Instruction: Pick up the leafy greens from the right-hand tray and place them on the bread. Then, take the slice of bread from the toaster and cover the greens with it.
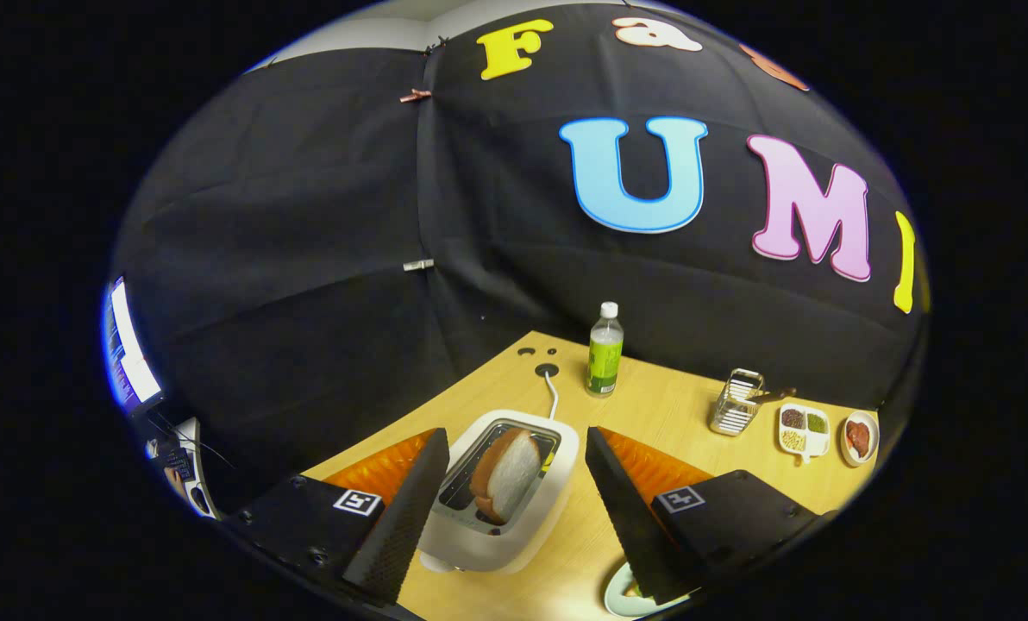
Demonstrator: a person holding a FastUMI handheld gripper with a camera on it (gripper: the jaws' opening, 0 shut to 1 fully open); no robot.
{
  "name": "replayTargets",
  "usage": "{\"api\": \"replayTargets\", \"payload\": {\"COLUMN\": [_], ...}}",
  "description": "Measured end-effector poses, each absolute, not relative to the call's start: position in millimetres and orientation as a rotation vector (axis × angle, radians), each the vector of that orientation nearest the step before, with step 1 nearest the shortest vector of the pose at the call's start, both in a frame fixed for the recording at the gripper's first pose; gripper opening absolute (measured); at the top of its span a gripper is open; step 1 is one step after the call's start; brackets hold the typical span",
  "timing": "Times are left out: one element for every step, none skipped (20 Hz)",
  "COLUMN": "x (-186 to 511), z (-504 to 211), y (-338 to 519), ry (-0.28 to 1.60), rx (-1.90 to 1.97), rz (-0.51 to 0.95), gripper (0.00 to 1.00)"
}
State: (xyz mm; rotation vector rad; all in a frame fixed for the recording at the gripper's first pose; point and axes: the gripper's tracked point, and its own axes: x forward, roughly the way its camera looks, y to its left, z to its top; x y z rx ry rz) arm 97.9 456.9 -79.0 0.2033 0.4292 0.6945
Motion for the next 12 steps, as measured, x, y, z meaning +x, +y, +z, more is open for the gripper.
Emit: {"api": "replayTargets", "payload": {"x": [100.5, 102.9, 104.0, 106.8, 111.0, 115.7, 120.2, 124.8, 127.8, 133.9, 136.9, 133.0], "z": [-90.7, -102.1, -113.6, -124.5, -133.4, -141.4, -147.5, -154.7, -158.4, -159.6, -157.4, -158.2], "y": [465.4, 472.0, 478.7, 484.4, 488.9, 490.0, 490.0, 490.5, 486.4, 479.1, 478.5, 485.2], "ry": [0.452, 0.476, 0.503, 0.530, 0.551, 0.566, 0.583, 0.600, 0.615, 0.606, 0.606, 0.620], "rx": [0.199, 0.195, 0.194, 0.198, 0.203, 0.201, 0.203, 0.212, 0.217, 0.210, 0.221, 0.235], "rz": [0.694, 0.691, 0.687, 0.682, 0.671, 0.652, 0.634, 0.613, 0.586, 0.547, 0.537, 0.554], "gripper": [0.99, 0.99, 0.99, 0.99, 0.99, 0.99, 0.99, 0.92, 0.88, 0.74, 0.54, 0.34]}}
